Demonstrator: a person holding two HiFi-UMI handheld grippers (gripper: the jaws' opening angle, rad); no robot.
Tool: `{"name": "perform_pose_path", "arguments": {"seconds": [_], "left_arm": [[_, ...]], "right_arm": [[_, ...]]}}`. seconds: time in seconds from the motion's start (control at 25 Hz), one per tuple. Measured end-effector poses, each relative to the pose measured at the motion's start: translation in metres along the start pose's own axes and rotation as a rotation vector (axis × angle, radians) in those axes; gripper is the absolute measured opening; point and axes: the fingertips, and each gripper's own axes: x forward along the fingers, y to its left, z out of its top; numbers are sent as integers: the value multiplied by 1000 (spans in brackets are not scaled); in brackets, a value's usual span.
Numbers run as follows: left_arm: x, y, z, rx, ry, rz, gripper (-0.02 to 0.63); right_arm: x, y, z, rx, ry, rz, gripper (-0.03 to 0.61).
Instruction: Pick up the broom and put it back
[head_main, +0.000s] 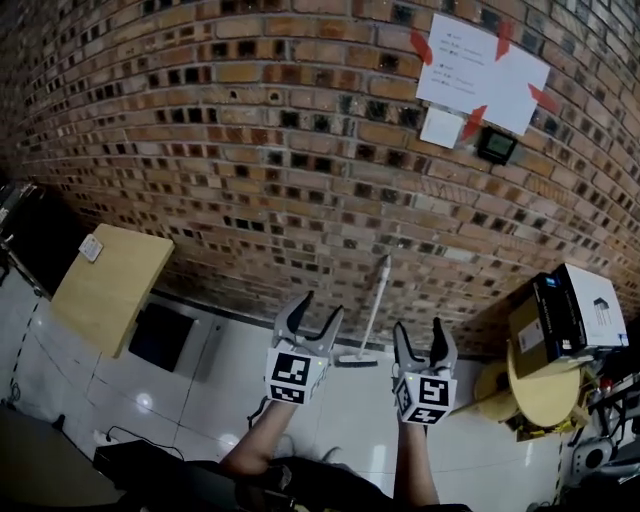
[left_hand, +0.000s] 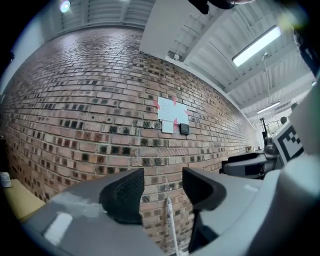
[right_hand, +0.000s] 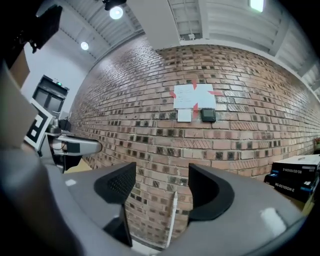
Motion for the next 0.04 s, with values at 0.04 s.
{"name": "perform_pose_path", "arguments": {"seconds": [0.04], "left_arm": [[-2,4,3,-1,-7,-1,239]], "right_arm": [[0,5,1,-11,-2,1,324]]}}
